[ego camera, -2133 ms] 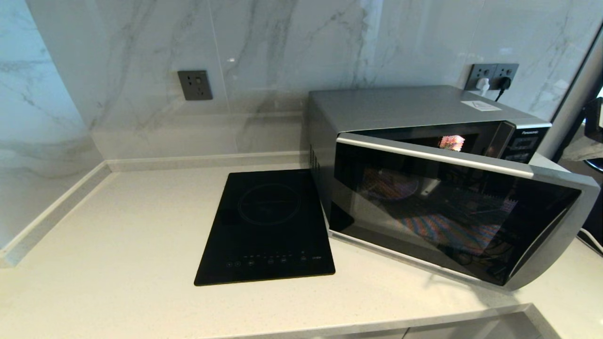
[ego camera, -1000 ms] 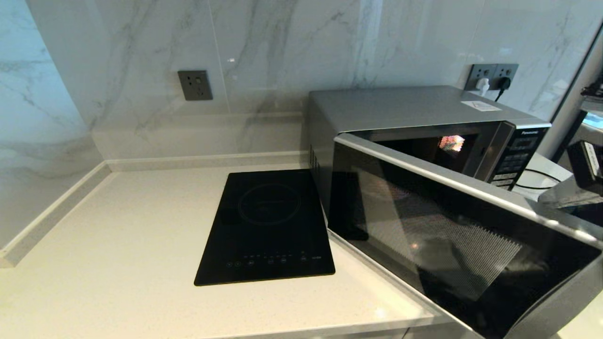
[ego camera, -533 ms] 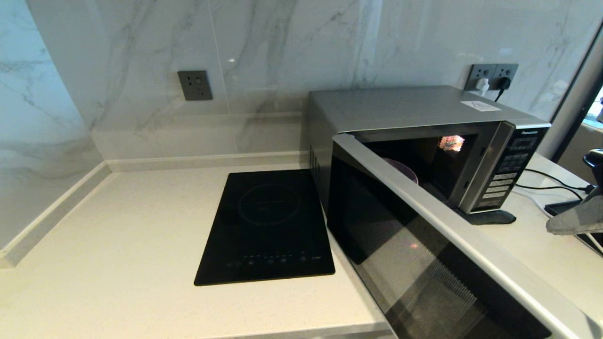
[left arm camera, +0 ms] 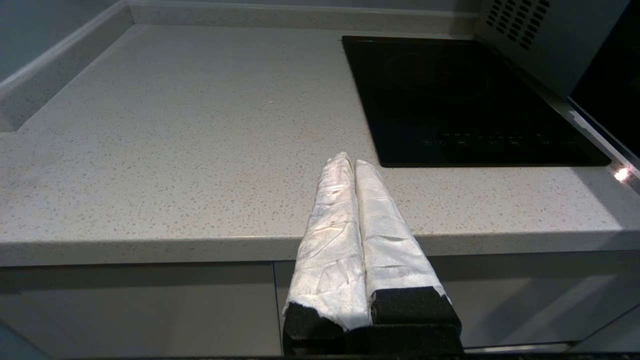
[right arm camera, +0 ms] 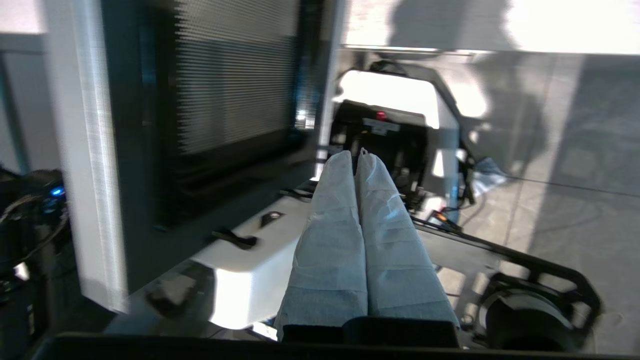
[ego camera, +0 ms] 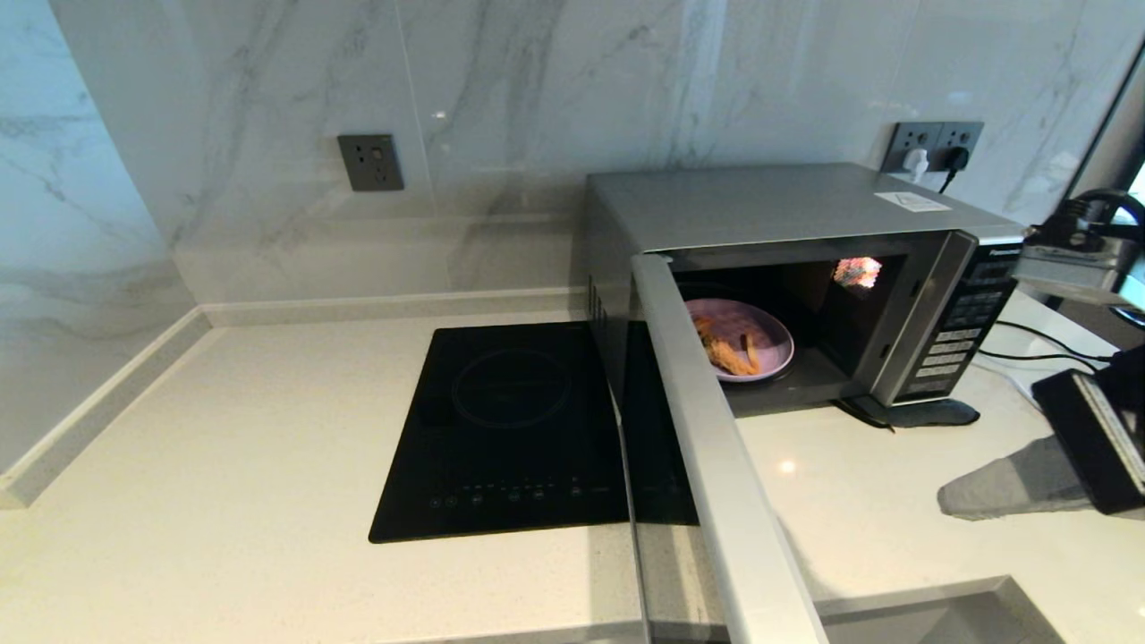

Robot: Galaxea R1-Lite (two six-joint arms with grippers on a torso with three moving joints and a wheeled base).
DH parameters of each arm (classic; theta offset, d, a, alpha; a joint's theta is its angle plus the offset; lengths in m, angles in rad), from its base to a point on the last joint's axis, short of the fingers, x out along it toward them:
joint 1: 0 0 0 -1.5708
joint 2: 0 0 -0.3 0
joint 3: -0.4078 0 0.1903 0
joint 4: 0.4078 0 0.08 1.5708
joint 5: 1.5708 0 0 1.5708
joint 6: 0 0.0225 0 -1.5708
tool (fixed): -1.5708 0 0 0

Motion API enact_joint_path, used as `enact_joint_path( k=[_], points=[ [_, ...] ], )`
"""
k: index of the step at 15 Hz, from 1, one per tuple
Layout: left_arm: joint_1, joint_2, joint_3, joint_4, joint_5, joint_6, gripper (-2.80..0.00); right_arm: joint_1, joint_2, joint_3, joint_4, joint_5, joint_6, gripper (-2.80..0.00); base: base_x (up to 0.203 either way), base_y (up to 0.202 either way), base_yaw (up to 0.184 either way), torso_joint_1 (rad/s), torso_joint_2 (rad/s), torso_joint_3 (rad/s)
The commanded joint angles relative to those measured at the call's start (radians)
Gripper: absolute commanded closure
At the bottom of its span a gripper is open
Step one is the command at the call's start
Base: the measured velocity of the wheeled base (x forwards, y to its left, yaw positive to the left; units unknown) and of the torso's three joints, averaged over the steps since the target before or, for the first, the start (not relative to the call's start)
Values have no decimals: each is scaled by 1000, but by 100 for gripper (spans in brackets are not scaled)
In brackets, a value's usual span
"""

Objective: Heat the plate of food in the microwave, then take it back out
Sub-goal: Open the microwave oven

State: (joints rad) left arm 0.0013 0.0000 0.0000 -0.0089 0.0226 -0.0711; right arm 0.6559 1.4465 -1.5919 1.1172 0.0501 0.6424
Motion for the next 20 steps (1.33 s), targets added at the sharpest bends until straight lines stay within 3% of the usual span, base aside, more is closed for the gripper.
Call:
enact_joint_path(
  k=[1,4,15,19,20],
  points=[
    [0,2,0,0,0,-1,0,73,63,-11,-11,-1,36,0,0,0,0,0,0,0],
    [0,2,0,0,0,-1,0,122,87,-14,-33,-1,74,0,0,0,0,0,0,0],
    [0,2,0,0,0,-1,0,123,86,-4,-34,-19,98,0,0,0,0,0,0,0],
    [0,2,0,0,0,-1,0,-30,84,56,-116,-128,117,0,0,0,0,0,0,0],
    [0,2,0,0,0,-1,0,-84,83,78,-148,-133,117,-280,0,0,0,0,0,0]
  ],
)
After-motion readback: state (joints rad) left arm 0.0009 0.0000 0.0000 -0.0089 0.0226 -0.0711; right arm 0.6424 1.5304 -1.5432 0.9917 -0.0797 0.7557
